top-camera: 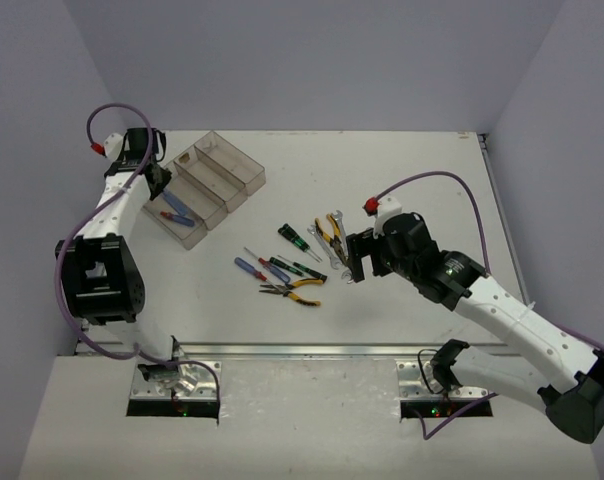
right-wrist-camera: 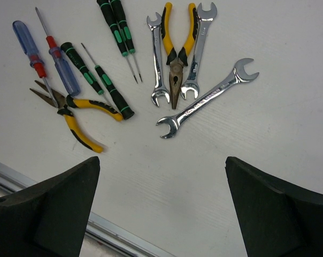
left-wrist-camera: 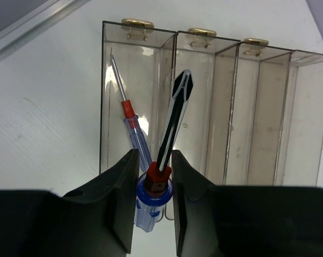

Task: Sort the tools into containers

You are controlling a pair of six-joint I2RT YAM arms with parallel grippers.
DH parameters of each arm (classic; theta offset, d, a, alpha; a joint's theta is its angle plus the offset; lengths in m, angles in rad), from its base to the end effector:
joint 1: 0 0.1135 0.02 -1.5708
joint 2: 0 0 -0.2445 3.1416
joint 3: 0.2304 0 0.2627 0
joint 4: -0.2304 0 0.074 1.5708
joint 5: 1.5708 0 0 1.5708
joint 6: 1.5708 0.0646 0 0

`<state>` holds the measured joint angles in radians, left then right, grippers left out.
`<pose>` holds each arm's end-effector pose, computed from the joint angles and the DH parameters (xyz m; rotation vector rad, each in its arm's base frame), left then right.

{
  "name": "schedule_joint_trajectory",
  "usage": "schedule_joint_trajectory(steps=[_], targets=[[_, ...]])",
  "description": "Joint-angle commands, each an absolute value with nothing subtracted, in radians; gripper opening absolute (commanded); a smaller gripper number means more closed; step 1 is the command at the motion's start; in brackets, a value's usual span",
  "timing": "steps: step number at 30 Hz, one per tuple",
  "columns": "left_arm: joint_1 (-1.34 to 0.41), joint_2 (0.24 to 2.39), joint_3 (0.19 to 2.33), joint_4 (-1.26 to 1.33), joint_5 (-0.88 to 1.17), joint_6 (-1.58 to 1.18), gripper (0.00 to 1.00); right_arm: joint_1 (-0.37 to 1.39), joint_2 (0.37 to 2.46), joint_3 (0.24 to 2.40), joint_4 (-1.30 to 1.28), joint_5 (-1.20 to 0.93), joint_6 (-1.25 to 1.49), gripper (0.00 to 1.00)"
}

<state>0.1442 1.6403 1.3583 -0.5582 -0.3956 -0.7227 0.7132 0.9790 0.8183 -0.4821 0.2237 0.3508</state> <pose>0.3809 0.0805 0.2444 -1.1405 2.0393 0.1934 0.2025 0.1562 0.2526 -0.2765 2.1996 0.3476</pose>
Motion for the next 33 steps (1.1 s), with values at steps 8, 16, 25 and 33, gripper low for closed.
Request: schedule_joint_trajectory(steps=[8, 16, 25, 33], targets=[[0.187, 1.744, 1.406, -0.515, -0.385, -0.733, 0.00, 0.712, 0.984, 0.807, -0.426, 0.201, 0.341, 0.99], [0.187, 1.794, 1.396, -0.518, -0.353, -0.768, 0.00, 0.710, 1.004, 0.804, -0.420, 0.178, 0.339, 0.99], [0.187, 1.786, 1.337, -0.487, -0.370, -0.784, 0.11, 0.711, 1.024, 0.806, -0.422, 0.175, 0.339, 0.99], [0.187, 1.739, 1.338, -0.499, -0.345, -0.803, 0.81, 0.712, 1.040, 0.807, -0.422, 0.170, 0.336, 0.99]])
